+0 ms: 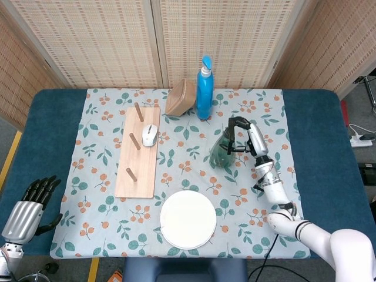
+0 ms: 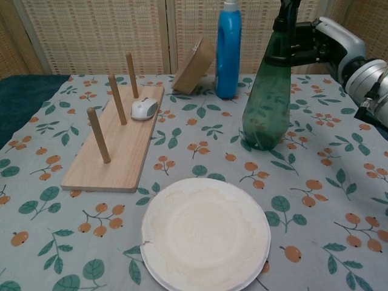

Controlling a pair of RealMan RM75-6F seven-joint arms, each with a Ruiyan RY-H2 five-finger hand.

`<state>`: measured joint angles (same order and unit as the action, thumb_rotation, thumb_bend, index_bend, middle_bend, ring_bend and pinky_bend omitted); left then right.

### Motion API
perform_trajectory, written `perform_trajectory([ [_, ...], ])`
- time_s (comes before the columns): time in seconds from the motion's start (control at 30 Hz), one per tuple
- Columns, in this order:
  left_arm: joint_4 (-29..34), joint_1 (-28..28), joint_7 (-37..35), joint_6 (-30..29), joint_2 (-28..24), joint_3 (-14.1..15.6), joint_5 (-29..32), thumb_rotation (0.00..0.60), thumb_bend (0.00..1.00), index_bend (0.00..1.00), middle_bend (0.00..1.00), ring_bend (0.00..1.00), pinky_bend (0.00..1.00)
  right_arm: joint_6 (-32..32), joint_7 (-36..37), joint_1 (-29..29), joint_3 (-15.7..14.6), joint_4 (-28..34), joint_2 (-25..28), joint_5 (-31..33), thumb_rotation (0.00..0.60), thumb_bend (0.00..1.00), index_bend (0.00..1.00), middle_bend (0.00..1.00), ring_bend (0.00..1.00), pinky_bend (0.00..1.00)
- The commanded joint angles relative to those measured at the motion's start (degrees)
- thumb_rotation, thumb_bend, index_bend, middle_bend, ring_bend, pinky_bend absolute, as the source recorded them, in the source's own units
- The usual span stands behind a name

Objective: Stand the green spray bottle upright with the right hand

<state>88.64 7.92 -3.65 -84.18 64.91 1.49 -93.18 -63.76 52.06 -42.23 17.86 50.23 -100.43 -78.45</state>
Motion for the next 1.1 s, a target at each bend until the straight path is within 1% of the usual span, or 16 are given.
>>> perform_trajectory([
  [0.03, 0.1, 0.0, 0.1, -0.1, 0.0, 0.0, -0.1, 0.600, 0.29, 0.00, 0.00, 0.00, 0.00, 0.6, 0.0, 0.0, -0.4, 0.2, 0.4, -0.1, 0.600, 0.00, 0.49, 0.52, 0.18, 0.24],
  [0.13, 0.1, 0.1, 0.3, 0.0, 0.0, -0.1, -0.1, 0.600, 0.29, 0.00, 0.00, 0.00, 0.00, 1.5, 0.3, 0.0, -0.9, 0.8, 1.1, -0.4, 0.600, 0.00, 0.41, 0.46, 0.13, 0.23],
  [0.23, -0.1, 0.1, 0.5, 0.1, 0.3, 0.1, -0.2, 0.600, 0.29, 0.00, 0.00, 0.00, 0.00, 2.6, 0.6, 0.0, -1.6, 1.5, 2.1, -0.9, 0.600, 0.00, 0.28, 0.39, 0.08, 0.22],
  [0.37, 0.0, 0.2, 0.4, 0.3, 0.2, 0.1, -0.1, 0.600, 0.29, 0.00, 0.00, 0.00, 0.00, 4.0, 0.8, -0.1, -2.4, 2.5, 3.4, -1.3, 0.600, 0.00, 0.17, 0.33, 0.03, 0.19],
  [0.43, 0.1, 0.2, 0.4, 0.4, 0.1, 0.1, -0.1, 0.600, 0.29, 0.00, 0.00, 0.00, 0.00, 5.1, 0.9, -0.2, -3.2, 3.1, 4.3, -1.8, 0.600, 0.00, 0.09, 0.28, 0.00, 0.15],
  [0.5, 0.1, 0.3, 0.5, 0.6, 0.1, 0.1, 0.0, 0.600, 0.29, 0.00, 0.00, 0.00, 0.00, 6.1, 0.7, -0.4, -4.0, 3.7, 5.3, -2.5, 0.600, 0.00, 0.01, 0.21, 0.00, 0.08],
  [0.6, 0.1, 0.3, 0.5, 0.6, 0.1, 0.1, 0.0, 0.600, 0.29, 0.00, 0.00, 0.00, 0.00, 7.6, 0.2, -0.6, -4.9, 4.7, 6.8, -3.0, 0.600, 0.00, 0.00, 0.12, 0.00, 0.01],
  [0.73, 0.1, 0.3, 0.4, 0.6, 0.1, 0.1, 0.1, 0.600, 0.29, 0.00, 0.00, 0.00, 0.00, 10.2, -0.2, -0.6, -5.9, 6.3, 9.1, -2.9, 0.600, 0.00, 0.00, 0.04, 0.00, 0.00],
  [0.83, 0.1, 0.3, 0.3, 0.5, 0.0, 0.1, 0.1, 0.600, 0.29, 0.00, 0.00, 0.00, 0.00, 12.2, -2.7, -0.4, -6.9, 7.6, 11.4, -2.5, 0.600, 0.00, 0.00, 0.00, 0.00, 0.00],
  [0.93, -0.1, 0.3, 0.3, 0.5, 0.0, 0.1, 0.2, 0.600, 0.29, 0.00, 0.00, 0.00, 0.00, 13.1, -7.5, 0.6, -7.5, 9.7, 14.6, -1.6, 0.600, 0.00, 0.00, 0.00, 0.00, 0.00],
  [1.03, -0.1, 0.4, 0.3, 0.6, 0.0, 0.1, 0.1, 0.600, 0.29, 0.00, 0.00, 0.00, 0.00, 12.5, -15.2, 2.2, -8.1, 13.2, 18.7, -0.3, 0.600, 0.00, 0.00, 0.00, 0.00, 0.00],
  [1.1, 0.0, 0.4, 0.5, 0.6, 0.0, 0.2, -0.1, 0.600, 0.29, 0.00, 0.00, 0.00, 0.00, 13.3, -22.3, 3.3, -9.0, 16.5, 22.4, 1.1, 0.600, 0.00, 0.00, 0.00, 0.00, 0.00],
])
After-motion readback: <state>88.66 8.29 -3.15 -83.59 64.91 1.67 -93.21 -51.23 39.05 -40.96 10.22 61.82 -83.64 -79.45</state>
